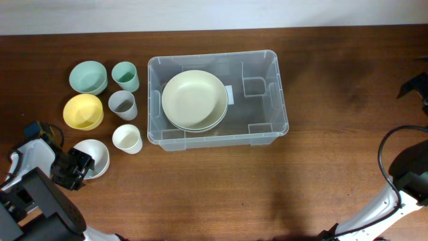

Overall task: Pack container
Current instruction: 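Lower the left gripper and grasp the white bowl's rim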

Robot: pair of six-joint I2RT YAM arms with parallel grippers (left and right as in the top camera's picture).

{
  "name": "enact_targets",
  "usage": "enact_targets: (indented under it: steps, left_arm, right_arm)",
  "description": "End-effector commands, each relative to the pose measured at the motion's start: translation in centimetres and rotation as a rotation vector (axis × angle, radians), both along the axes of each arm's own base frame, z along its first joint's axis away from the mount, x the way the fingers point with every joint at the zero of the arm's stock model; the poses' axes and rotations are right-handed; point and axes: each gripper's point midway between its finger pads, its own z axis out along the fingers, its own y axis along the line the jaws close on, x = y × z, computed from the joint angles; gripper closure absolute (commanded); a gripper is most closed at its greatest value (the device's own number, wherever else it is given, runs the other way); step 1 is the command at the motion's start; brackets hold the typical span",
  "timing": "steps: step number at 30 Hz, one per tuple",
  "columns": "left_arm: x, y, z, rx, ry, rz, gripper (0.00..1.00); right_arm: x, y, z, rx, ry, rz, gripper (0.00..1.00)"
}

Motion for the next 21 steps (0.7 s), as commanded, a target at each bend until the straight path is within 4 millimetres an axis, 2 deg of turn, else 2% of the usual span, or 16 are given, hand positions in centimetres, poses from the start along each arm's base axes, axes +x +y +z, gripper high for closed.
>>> enact_targets:
  steps: [1,3,6,10,15,21]
  left_arm:
    - [0.1,0.0,-0.1,-0.004,-0.01,-0.001,0.52]
    - [0.1,0.0,-0.1,-0.003,-0.013,-0.001,0.58]
    - [0.2,0.1,-0.1,-0.001,-0.015,-0.001,0.73]
    - [0.2,0.2,-0.1,0.003,-0.015,-0.001,0.81]
    - [0.6,0.6,0.4,0.017,-0.021,-0.002,0.99]
    - [2.2,1.7,3.2,0.034,-0.044,-0.002,0.99]
  right_arm:
    - [-0.1,0.2,0.7,-0.014,-0.01,-0.005,0.01]
    - [-0.1,0.2,0.7,-0.014,-0.01,-0.005,0.01]
    - [-0.1,0.2,0.7,-0.014,-0.01,-0.005,0.01]
    - [-0.1,0.2,0.7,-0.014,-0.01,-0.005,0.01]
    - [-0.1,0.2,0.7,-0.014,-0.01,-0.005,0.01]
    - [-0.1,0.2,0.7,-0.014,-0.01,-0.005,0.01]
